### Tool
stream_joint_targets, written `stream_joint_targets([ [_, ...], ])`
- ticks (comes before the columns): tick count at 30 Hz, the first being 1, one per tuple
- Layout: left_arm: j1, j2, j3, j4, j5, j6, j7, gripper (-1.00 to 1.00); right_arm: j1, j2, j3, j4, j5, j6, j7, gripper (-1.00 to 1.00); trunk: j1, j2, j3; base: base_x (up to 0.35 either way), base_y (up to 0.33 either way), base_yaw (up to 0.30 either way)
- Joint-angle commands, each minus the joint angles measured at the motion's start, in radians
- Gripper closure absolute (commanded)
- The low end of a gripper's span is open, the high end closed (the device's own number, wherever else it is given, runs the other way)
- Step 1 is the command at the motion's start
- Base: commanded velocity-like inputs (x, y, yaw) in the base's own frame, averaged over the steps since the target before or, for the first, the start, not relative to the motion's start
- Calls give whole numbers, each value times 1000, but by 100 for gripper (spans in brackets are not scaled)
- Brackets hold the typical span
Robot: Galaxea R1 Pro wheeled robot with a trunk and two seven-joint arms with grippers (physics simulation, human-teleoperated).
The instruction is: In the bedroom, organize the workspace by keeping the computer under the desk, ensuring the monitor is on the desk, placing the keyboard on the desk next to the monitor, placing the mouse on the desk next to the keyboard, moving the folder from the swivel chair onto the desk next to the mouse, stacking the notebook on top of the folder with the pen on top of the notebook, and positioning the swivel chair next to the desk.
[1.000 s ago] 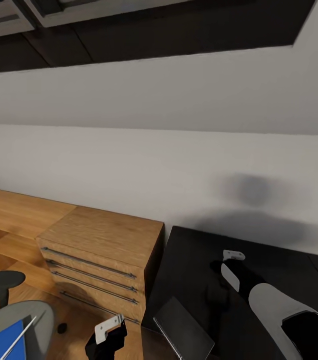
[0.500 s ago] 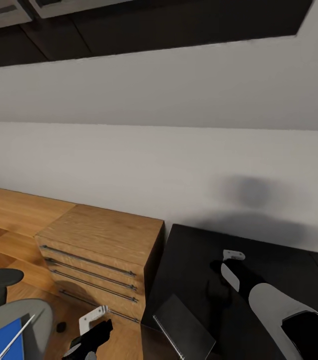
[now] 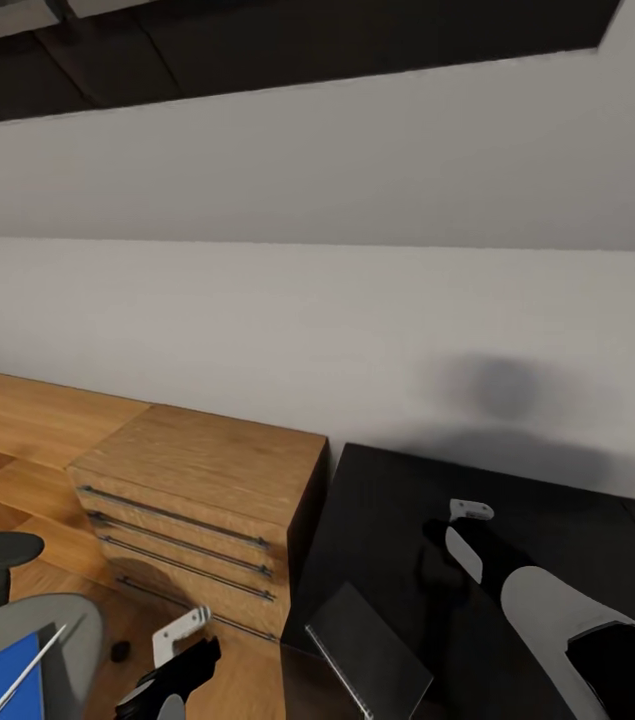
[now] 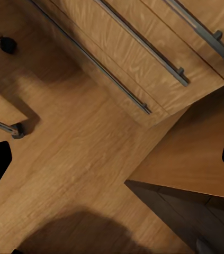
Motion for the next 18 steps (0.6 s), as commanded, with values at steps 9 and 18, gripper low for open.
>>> stream_joint_targets([
  [9, -1, -2, -2, 11, 9, 0, 6, -100, 0, -14, 7, -2, -11, 8, -8, -100, 12, -22, -11, 0, 0, 0],
  [18, -1, -2, -2, 14, 8, -1, 6, -100, 0, -14, 6, -2, -11, 9, -8, -100, 38, -71, -33, 0, 0, 0],
])
